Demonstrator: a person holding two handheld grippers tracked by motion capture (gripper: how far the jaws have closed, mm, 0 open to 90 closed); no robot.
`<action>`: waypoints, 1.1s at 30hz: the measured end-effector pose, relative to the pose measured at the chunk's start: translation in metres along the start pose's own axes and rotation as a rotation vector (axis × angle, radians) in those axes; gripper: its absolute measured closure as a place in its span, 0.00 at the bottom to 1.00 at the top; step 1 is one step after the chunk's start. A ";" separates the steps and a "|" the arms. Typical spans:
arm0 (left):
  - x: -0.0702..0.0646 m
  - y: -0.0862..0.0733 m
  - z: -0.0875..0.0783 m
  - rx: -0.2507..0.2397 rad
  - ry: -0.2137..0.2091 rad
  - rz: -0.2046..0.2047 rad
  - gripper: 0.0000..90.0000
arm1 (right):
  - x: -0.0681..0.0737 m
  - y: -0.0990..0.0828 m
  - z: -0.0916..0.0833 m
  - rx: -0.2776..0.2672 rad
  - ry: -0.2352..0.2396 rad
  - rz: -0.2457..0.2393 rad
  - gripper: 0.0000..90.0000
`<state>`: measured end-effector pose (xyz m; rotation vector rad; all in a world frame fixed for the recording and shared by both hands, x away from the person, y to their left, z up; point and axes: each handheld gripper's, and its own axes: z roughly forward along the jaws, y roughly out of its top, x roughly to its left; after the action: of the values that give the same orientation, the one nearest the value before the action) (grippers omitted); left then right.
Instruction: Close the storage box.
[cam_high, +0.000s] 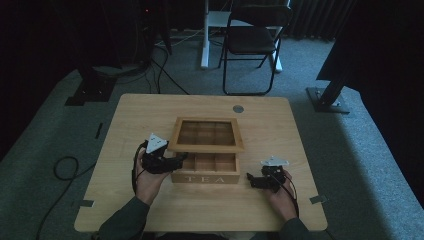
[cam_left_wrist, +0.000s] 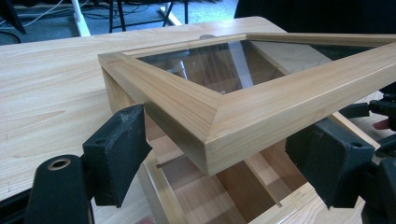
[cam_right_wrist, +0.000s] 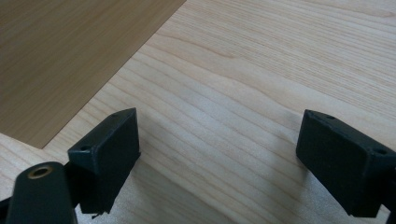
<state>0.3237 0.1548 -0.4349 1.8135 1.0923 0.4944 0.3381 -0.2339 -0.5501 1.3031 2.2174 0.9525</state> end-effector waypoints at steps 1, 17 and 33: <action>0.000 -0.001 0.000 0.001 0.000 0.000 0.23 | 0.000 0.000 0.000 0.000 0.000 0.001 0.15; 0.001 -0.012 -0.001 0.016 -0.014 0.002 0.23 | 0.000 0.000 0.000 -0.001 -0.002 0.001 0.15; 0.002 -0.033 0.005 0.046 -0.034 0.009 0.23 | 0.000 0.000 0.000 0.000 -0.001 0.002 0.15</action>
<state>0.3127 0.1594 -0.4656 1.8606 1.0809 0.4458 0.3379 -0.2337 -0.5502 1.3064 2.2157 0.9518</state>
